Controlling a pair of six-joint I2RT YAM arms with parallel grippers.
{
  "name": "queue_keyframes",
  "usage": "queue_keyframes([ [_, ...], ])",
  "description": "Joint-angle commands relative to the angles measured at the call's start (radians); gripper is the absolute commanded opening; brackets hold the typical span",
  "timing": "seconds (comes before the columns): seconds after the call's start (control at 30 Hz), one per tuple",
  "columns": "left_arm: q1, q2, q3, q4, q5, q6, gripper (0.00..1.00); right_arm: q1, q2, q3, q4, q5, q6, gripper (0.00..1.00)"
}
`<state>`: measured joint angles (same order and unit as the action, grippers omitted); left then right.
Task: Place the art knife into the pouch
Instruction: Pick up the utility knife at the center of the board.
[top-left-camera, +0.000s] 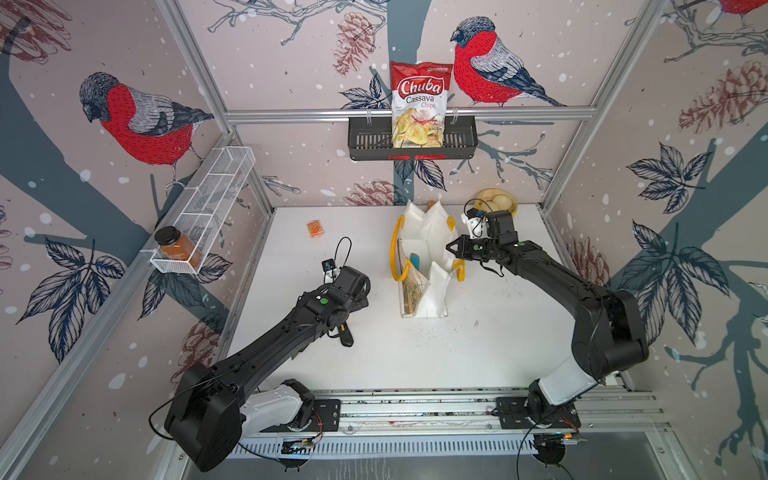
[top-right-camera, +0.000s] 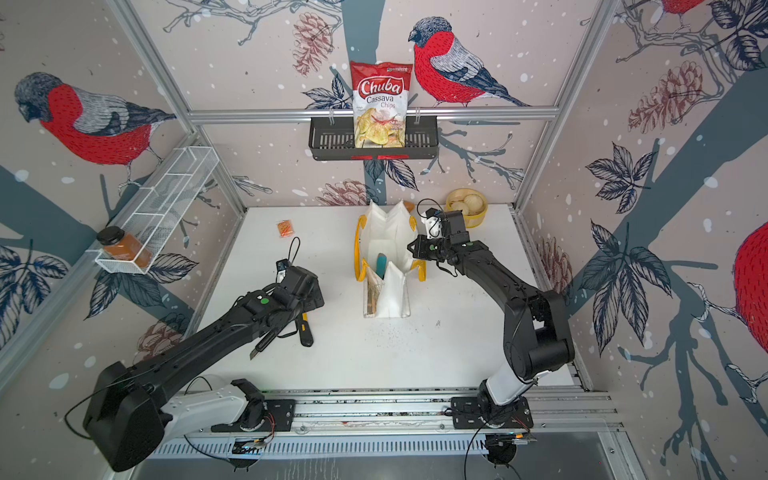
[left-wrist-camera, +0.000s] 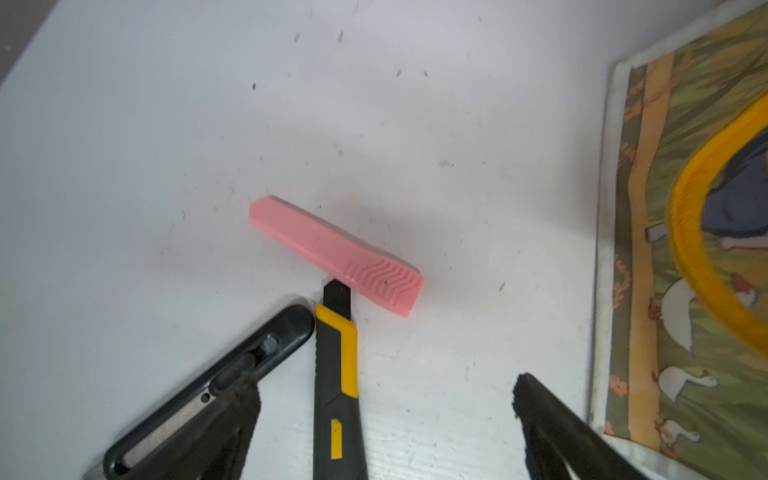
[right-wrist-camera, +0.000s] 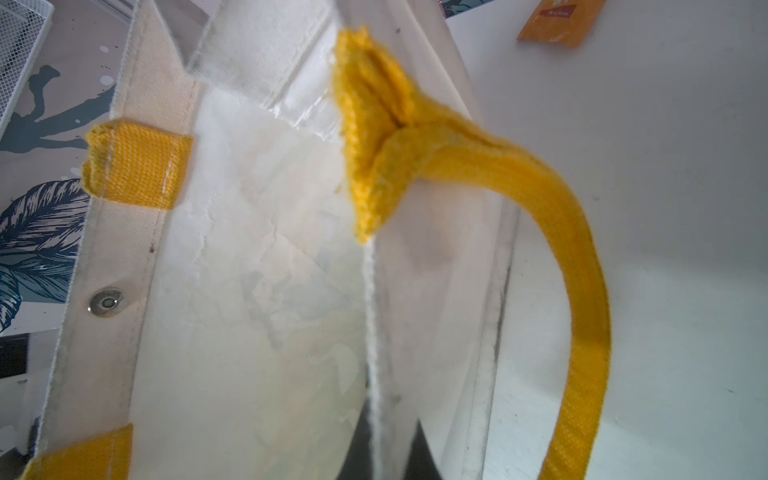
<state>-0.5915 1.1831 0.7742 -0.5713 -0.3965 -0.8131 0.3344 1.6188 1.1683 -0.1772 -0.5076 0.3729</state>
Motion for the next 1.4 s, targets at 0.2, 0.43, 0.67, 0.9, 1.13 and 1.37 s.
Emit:
queue_keyframes([
  [0.2,0.004,0.046,-0.099,0.049,0.169,-0.058,0.94,0.002,0.016,-0.012,0.014,-0.022,0.008,0.00],
  [0.43,0.004,0.048,-0.166,0.084,0.203,-0.087,0.88,0.003,0.030,-0.020,0.026,-0.030,0.012,0.00],
  [0.67,0.004,0.075,-0.184,0.100,0.189,-0.081,0.77,0.004,0.034,-0.021,0.032,-0.035,0.012,0.00],
  [0.9,0.004,0.102,-0.221,0.131,0.215,-0.087,0.63,0.004,0.031,-0.022,0.030,-0.030,0.013,0.00],
  [1.13,0.004,0.089,-0.242,0.137,0.206,-0.083,0.52,0.006,0.033,-0.020,0.033,-0.031,0.017,0.00],
  [1.37,0.004,0.112,-0.233,0.136,0.216,-0.062,0.37,0.009,0.031,-0.017,0.029,-0.028,0.016,0.00],
])
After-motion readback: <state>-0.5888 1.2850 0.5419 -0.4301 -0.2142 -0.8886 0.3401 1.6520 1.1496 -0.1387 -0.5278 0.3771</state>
